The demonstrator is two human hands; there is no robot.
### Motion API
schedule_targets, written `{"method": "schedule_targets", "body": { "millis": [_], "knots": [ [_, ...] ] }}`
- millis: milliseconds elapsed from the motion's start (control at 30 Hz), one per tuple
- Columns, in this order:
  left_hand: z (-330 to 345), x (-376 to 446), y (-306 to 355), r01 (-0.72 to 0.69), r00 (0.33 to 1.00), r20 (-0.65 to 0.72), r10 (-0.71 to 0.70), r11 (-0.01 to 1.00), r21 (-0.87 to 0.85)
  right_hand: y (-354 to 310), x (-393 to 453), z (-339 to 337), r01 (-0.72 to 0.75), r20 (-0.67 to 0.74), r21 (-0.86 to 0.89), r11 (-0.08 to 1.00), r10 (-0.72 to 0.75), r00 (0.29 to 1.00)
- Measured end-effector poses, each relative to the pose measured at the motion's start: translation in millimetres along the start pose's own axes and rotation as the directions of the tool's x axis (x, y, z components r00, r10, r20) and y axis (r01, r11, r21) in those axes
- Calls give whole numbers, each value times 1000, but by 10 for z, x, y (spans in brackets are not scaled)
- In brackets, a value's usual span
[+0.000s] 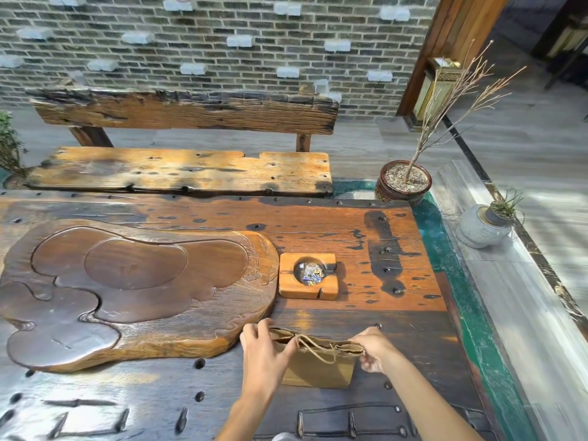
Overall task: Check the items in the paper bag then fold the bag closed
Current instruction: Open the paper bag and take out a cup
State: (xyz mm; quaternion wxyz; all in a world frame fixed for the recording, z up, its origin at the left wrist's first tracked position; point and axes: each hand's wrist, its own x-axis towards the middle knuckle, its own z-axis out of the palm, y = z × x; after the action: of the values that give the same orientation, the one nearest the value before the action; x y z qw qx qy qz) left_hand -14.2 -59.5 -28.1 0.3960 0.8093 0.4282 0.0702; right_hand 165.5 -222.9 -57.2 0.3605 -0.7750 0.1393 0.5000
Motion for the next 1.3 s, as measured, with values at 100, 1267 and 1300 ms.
{"method": "schedule_targets", "body": {
  "millis": [100,1267,1300],
  "knots": [
    [1,25,34,7,1000,-17,-7,1000,-3,-15,-10,-9,-9,25,11,1000,9,1000],
    [-112,-1,78,44,998,52,-27,927,-371,-79,-1325,119,579,336,-560,592,-477,812],
    [-106,4,66,49,998,58,-29,923,-381,-105,-1264,179,596,372,-612,520,-476,797]
  ]
}}
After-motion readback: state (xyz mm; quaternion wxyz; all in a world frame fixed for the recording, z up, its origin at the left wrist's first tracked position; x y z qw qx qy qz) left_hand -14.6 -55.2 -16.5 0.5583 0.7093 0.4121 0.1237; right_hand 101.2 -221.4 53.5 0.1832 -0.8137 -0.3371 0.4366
